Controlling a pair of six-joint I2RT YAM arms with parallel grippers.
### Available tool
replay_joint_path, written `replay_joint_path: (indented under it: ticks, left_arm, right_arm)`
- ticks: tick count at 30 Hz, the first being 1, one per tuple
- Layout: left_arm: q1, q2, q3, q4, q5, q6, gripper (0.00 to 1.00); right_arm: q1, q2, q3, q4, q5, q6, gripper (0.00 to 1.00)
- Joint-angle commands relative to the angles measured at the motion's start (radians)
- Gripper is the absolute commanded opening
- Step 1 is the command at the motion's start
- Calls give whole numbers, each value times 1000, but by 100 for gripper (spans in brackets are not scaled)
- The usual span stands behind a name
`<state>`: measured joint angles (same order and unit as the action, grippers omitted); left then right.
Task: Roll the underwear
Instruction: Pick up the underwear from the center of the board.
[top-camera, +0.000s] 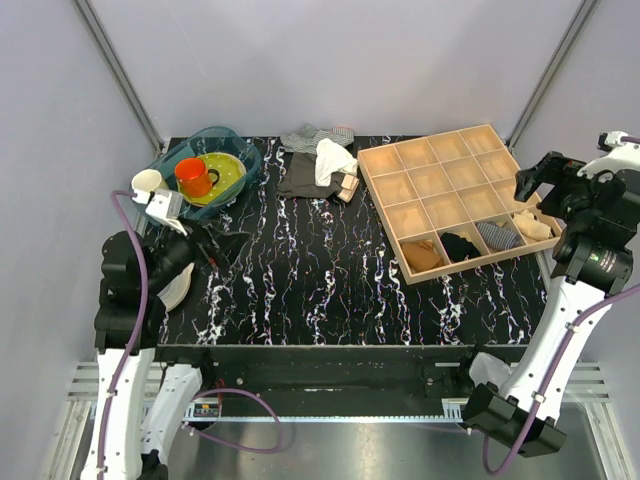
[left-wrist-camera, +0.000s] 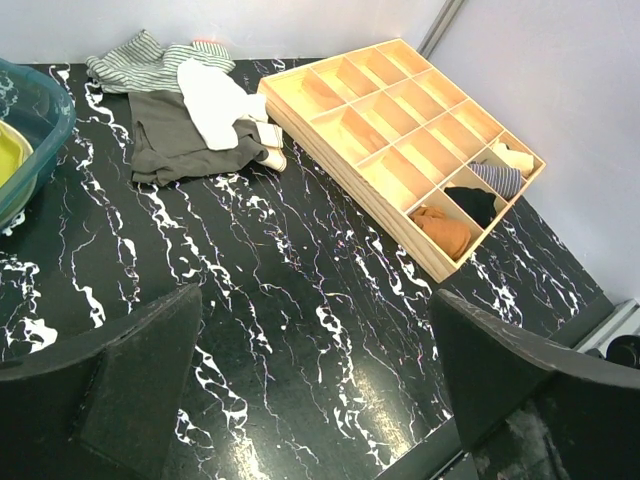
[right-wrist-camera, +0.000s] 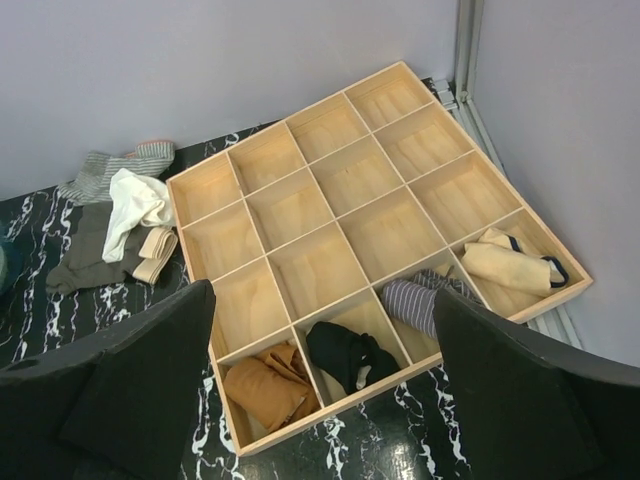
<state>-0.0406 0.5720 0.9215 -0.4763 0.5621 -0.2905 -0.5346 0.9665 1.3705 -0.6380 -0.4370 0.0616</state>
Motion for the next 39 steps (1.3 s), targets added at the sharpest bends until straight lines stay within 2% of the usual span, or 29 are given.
replay_joint_path:
  ticks: [1, 4, 6, 7, 8, 10, 11, 13, 15, 18, 19, 20, 22, 23, 24, 25, 26, 27, 29, 31, 33, 35, 39]
  left_arm:
    - [5, 48, 5, 67, -28, -44, 99]
    - [5, 107, 13, 99, -15, -76, 99]
    - [5, 164, 11, 125, 8, -96, 99]
    - [5, 189, 8, 157, 36, -105, 99]
    - [5, 212, 7, 174, 50, -122, 99]
    - [5, 286, -6, 238, 93, -147, 99]
    - [5, 316, -4, 255, 99, -168, 99]
    - [2, 441, 37, 286, 102, -190, 99]
    - [-24, 556, 104, 253, 78, -159, 99]
    - [-123, 802, 353, 76, -78, -47, 99]
    - [-149, 875, 481, -3, -181, -20, 99]
    - [-194, 996, 560, -37, -230, 28, 99]
    - [-229, 1142, 707, -147, -350, 69, 97]
    - [-255, 1293, 879, -180, -370, 95, 95]
    - [-265, 1369, 966, -253, -378, 100, 93]
    - [-271, 1441, 1073, -287, -378, 96, 86]
    - [-283, 1524, 1240, -315, -378, 91, 83]
    - [-285, 1652, 1336, -358, -375, 82, 81]
    - [-283, 1767, 1509, -369, -355, 45, 74]
    - [-277, 1856, 1547, -317, -315, -2, 70]
    - [-260, 1875, 1480, -177, -263, -57, 65]
    - [-249, 1887, 1432, -89, -202, -125, 63]
    - [-251, 1944, 1448, 14, -166, -180, 62]
  right_arm:
    - [2, -28, 7, -14, -72, 6, 100]
    - [2, -32, -10, -2, -161, 1, 100]
    - [2, -35, -30, 26, -293, 4, 98]
    - [2, -38, -54, 37, -351, -2, 93]
    - [2, -40, -69, 44, -487, -44, 91]
    - [4, -43, -120, 79, -618, -92, 90]
    - [7, -37, -142, 99, -731, -101, 91]
    - [28, -22, -215, 199, -793, -68, 94]
    - [114, 26, -238, 186, -755, -121, 95]
    - [215, 110, -269, 162, -687, -203, 97]
    - [229, 129, -299, 178, -684, -207, 100]
    - [235, 153, -318, 198, -678, -209, 100]
    - [242, 167, -375, 268, -668, -203, 100]
    - [242, 173, -390, 287, -654, -210, 100]
    - [245, 179, -399, 296, -649, -220, 100]
    - [246, 195, -404, 288, -648, -232, 100]
    - [246, 199, -399, 261, -643, -259, 100]
    - [248, 204, -392, 252, -641, -266, 100]
    - [251, 210, -387, 233, -651, -275, 100]
    - [254, 218, -386, 221, -661, -282, 100]
    - [257, 228, -375, 196, -660, -299, 100]
    - [262, 245, -370, 179, -658, -312, 100]
    - [268, 267, -361, 158, -654, -329, 100]
